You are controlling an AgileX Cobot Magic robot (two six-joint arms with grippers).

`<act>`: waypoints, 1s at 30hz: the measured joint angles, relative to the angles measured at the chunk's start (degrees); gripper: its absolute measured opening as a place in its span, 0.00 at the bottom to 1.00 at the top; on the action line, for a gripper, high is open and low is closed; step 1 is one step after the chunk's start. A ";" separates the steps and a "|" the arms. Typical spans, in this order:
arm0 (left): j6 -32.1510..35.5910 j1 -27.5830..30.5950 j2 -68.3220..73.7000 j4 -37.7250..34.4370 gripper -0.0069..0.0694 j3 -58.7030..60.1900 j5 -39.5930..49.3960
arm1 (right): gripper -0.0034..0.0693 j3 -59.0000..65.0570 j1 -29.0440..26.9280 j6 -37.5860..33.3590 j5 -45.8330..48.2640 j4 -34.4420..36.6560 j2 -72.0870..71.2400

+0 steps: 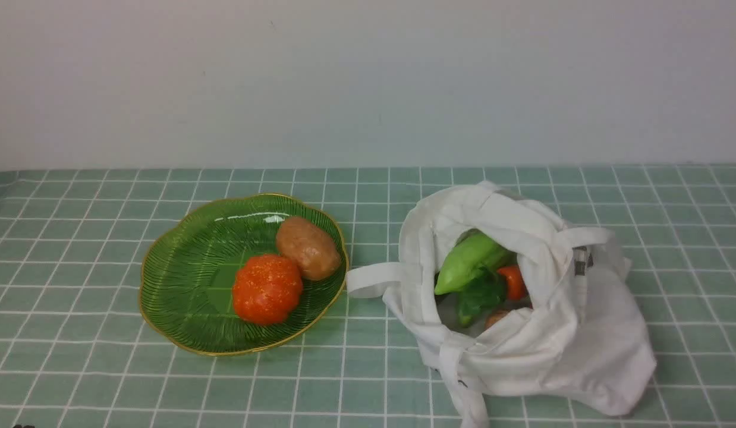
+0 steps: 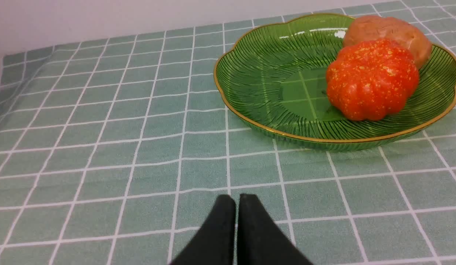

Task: Take vegetables from cloth bag on blue coffee tablecloth place on plate.
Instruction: 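Reach into the cloth bag and grasp the green vegetable inside with the right gripper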

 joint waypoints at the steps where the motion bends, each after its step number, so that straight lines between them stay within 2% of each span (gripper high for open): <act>1: 0.00 0.00 0.00 0.00 0.08 0.00 0.00 | 0.03 0.00 0.00 0.00 0.00 0.00 0.00; 20: 0.00 0.00 0.00 0.00 0.08 0.00 0.00 | 0.03 0.00 0.00 0.00 0.00 0.00 0.00; 23: 0.00 0.00 0.00 0.00 0.08 0.00 0.00 | 0.03 0.00 0.00 0.74 -0.71 1.87 0.00; 28: 0.00 0.00 0.00 0.00 0.08 0.00 0.00 | 0.03 0.44 0.00 9.73 -11.78 20.99 0.00; 29: 0.00 0.00 0.00 0.00 0.08 0.00 0.00 | 0.03 0.44 0.00 10.52 -12.79 22.75 0.00; 30: 0.00 0.00 0.00 0.00 0.08 0.00 0.00 | 0.03 0.44 0.00 12.81 -15.87 28.69 0.00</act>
